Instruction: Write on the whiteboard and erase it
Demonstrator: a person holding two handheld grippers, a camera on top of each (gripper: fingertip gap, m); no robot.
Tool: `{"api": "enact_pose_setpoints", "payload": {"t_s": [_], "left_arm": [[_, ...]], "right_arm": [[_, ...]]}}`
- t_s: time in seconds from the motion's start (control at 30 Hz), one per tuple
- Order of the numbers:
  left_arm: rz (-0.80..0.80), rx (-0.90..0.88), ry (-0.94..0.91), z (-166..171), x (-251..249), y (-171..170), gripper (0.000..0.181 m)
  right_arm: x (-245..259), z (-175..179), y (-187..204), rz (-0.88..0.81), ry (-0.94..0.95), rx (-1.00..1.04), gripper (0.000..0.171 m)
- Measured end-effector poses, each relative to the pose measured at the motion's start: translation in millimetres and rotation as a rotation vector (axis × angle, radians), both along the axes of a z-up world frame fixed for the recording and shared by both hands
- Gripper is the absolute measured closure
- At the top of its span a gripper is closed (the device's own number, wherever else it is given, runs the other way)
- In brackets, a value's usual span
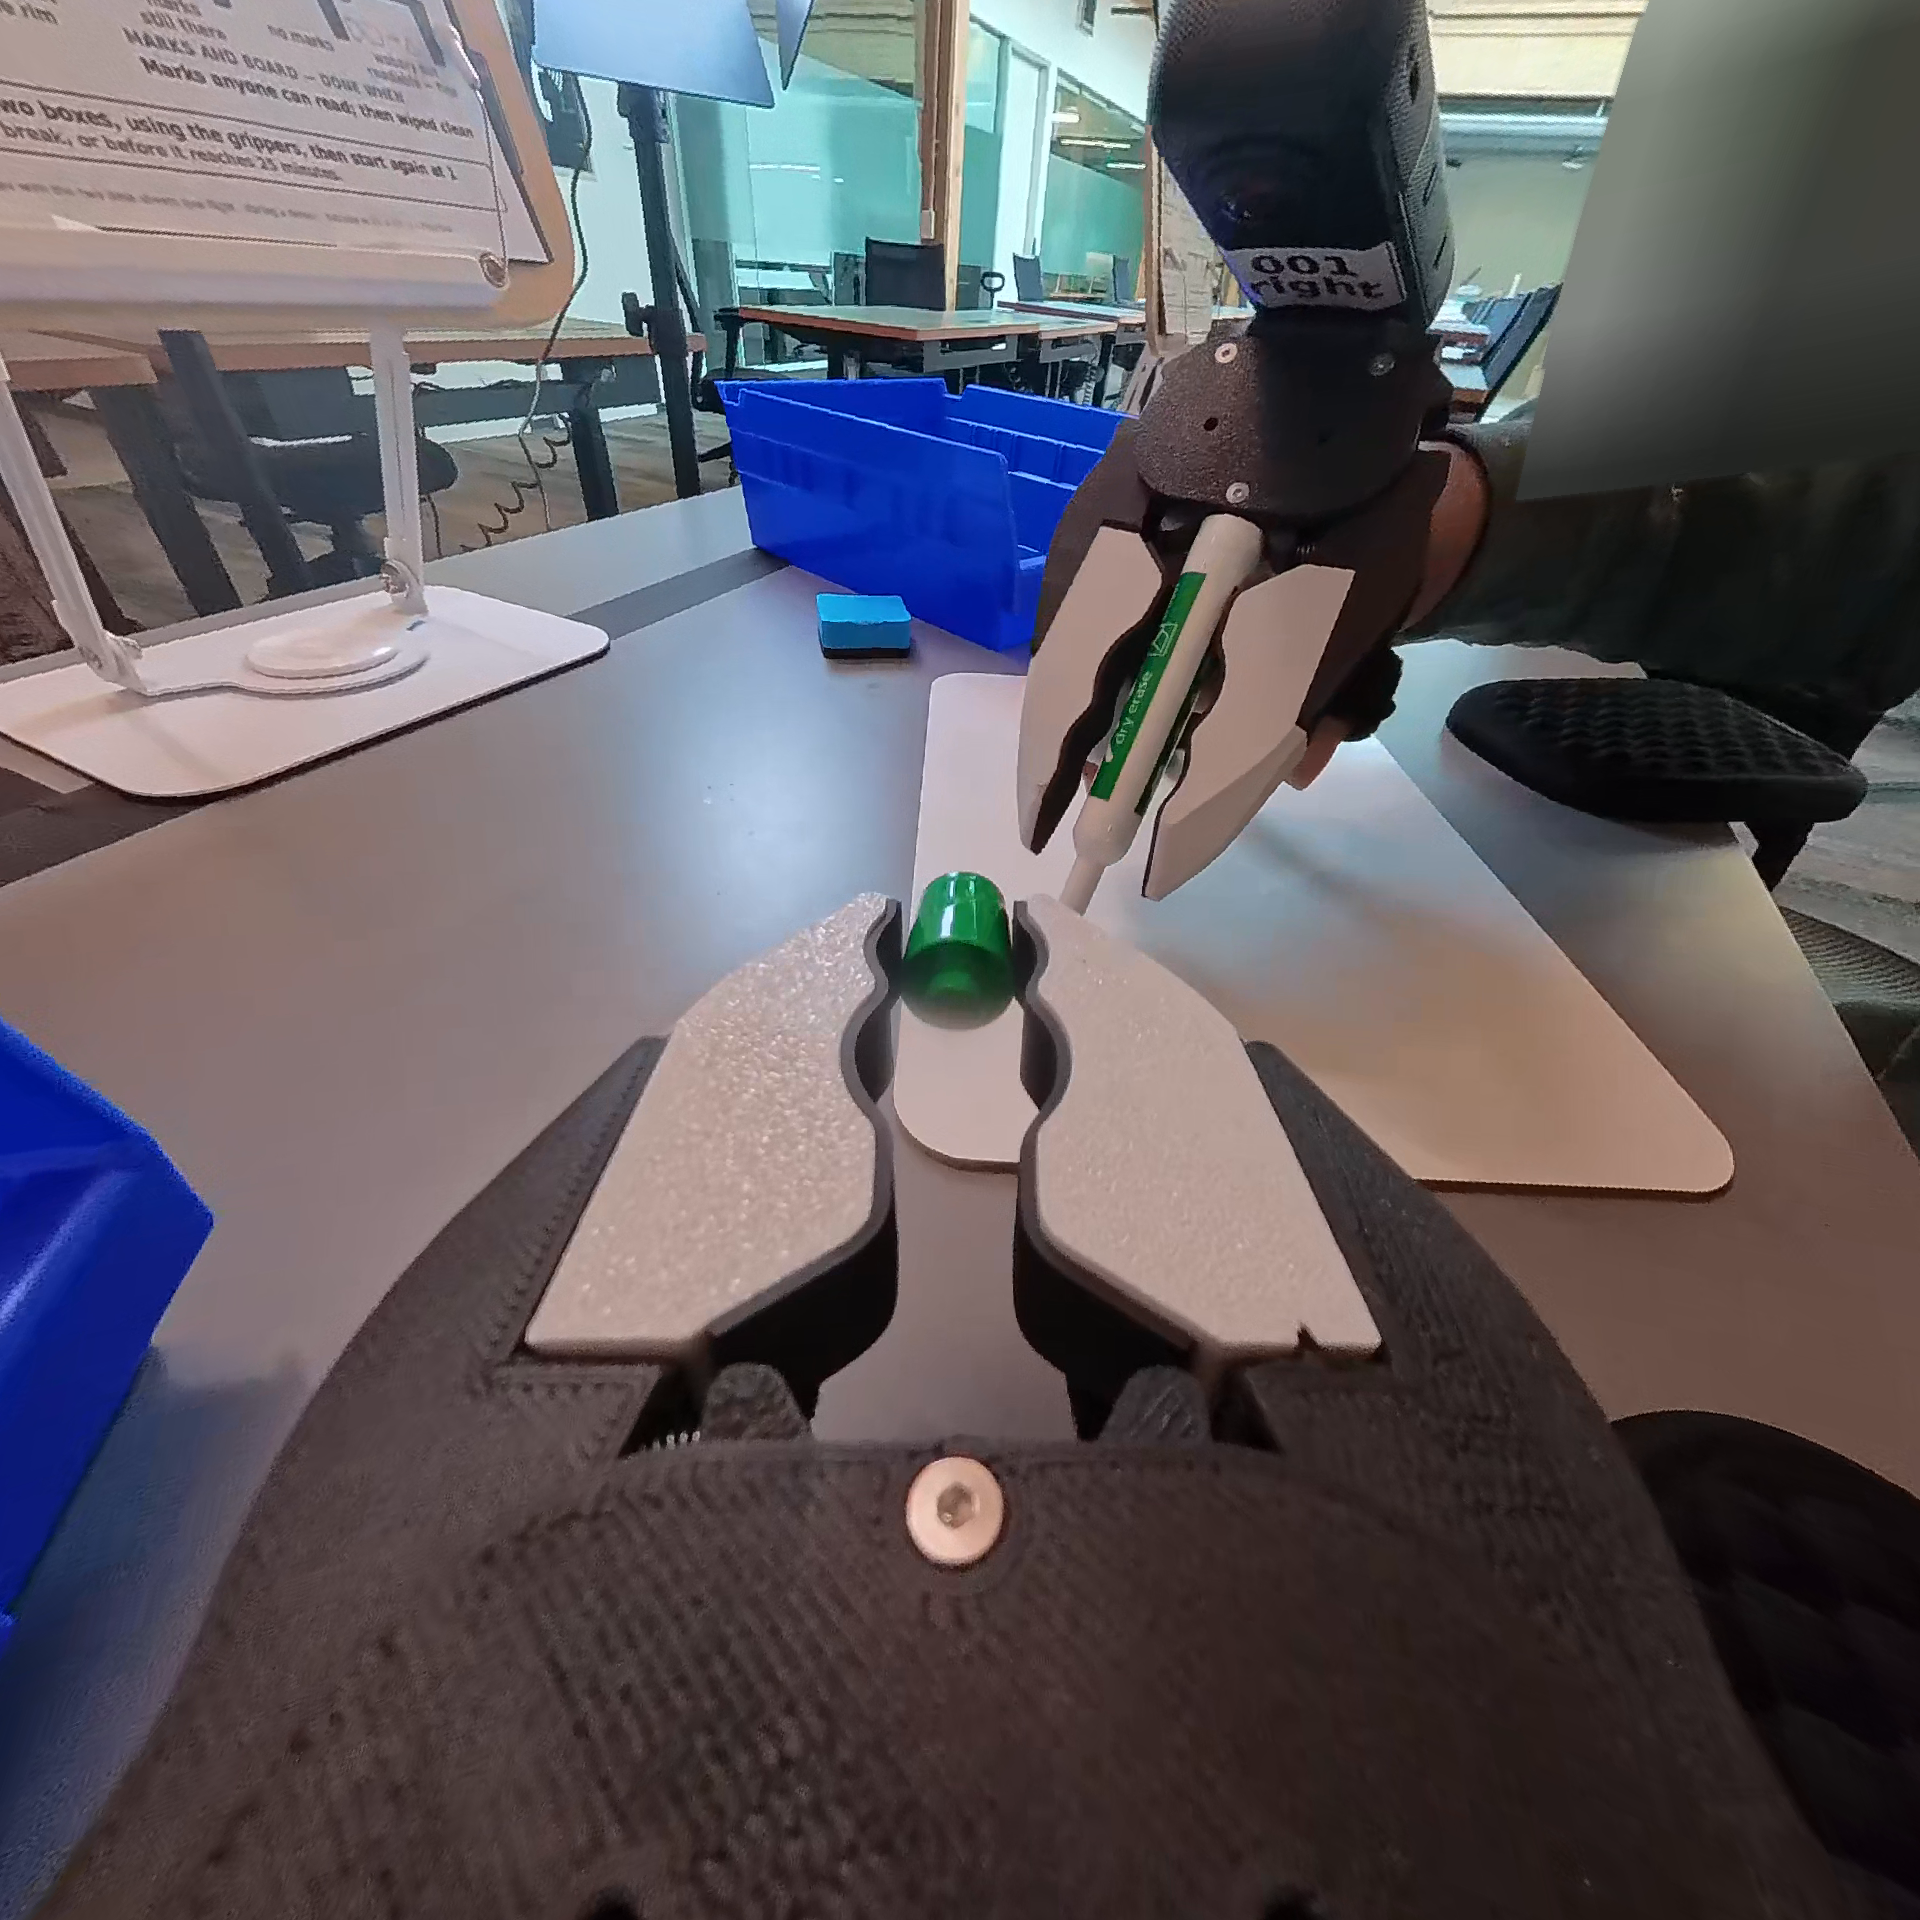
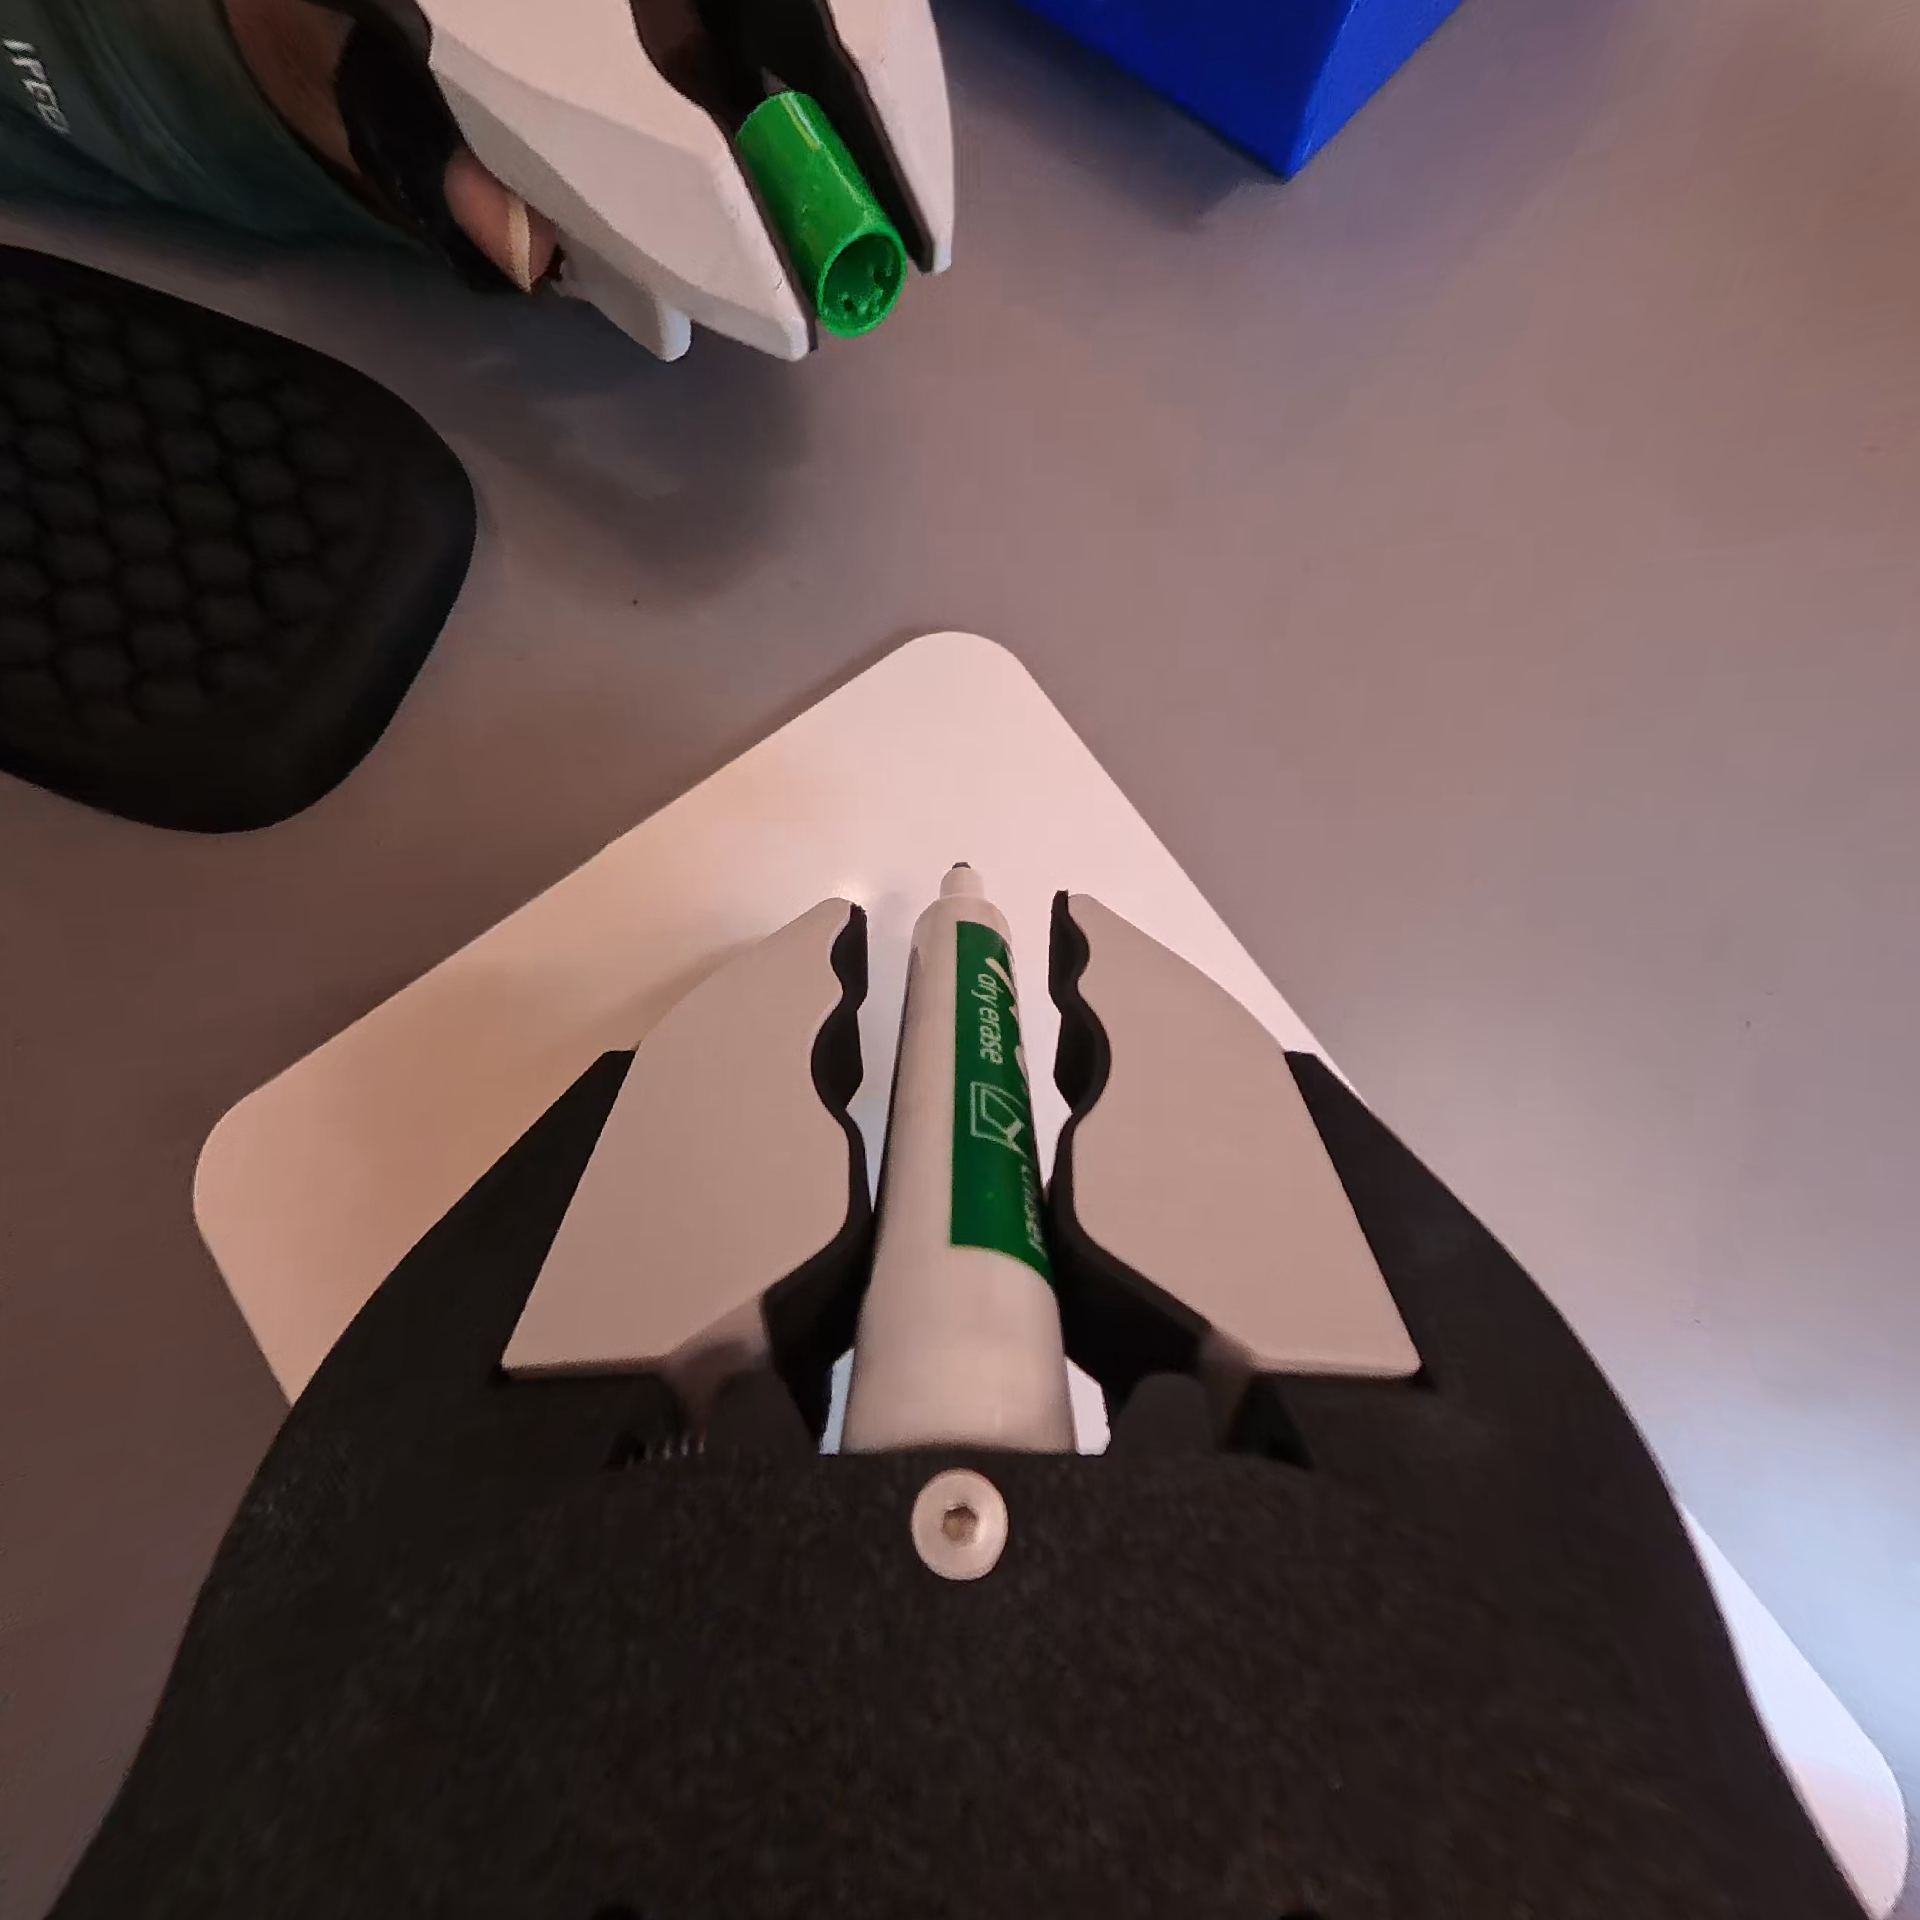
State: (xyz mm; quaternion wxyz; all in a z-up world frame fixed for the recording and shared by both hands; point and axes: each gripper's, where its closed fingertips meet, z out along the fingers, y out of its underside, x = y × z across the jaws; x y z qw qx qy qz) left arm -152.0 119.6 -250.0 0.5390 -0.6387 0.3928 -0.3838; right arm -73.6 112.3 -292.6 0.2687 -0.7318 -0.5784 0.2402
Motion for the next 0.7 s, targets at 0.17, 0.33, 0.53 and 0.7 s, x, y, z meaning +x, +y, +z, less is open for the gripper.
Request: {"api": "enact_pose_setpoints", "payload": {"t_s": [0.17,0.33,0.53,0.7], "left_arm": [[-0.003,-0.014,0.009,-3.3,1.4,0.3,0.161],[-0.009,-0.026,0.019,-6.7,3.0,0.0,0.161],[-0.029,-0.040,0.023,-8.1,4.9,-2.4,0.161],[-0.047,-0.043,0.029,-7.6,6.8,-6.0,0.161]], "right_arm": [[-4.7,-4.3,-1.2,0.007,-0.024,-0.021,0.137],[-4.0,-9.8,-4.1,0.023,-0.067,-0.019,0.137],[-6.3,-15.9,-9.6,0.054,-0.117,-0.007,0.138],[-7.0,-19.6,-7.5,0.055,-0.138,-0.001,0.138]]}}
